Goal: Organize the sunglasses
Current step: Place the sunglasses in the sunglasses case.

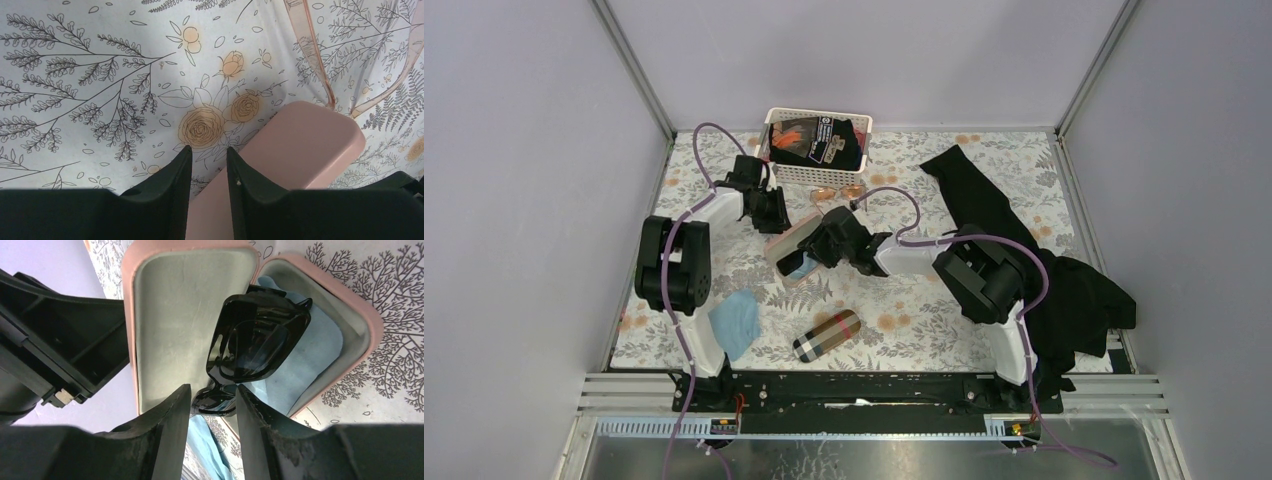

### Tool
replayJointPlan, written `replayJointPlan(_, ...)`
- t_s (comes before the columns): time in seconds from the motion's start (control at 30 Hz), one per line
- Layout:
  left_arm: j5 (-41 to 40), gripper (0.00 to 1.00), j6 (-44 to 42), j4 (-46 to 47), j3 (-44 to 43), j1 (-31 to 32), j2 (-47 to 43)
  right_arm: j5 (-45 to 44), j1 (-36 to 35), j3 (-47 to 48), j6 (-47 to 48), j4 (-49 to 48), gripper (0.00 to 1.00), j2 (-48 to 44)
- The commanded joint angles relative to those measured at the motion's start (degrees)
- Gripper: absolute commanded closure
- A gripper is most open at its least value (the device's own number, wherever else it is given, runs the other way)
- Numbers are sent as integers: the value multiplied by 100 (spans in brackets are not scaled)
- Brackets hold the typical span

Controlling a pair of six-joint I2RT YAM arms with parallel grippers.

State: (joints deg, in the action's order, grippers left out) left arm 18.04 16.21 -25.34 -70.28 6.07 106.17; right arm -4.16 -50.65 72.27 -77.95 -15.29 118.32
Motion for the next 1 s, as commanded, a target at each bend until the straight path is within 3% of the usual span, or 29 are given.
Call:
replayJointPlan(0.0,102,64,84,77,22,17,97,-321,-85,318,-270,235,55,148)
replayJointPlan(0.33,164,64,111,105,27,17,124,-456,-153,695,-341,495,58,412)
replayJointPlan(0.73,238,64,111,100,48,26,154,-856,-259,402,-125,422,81,30)
replayJointPlan(0.97,252,64,102,94,41,26,175,-960,-346,244,-162,365,84,-178)
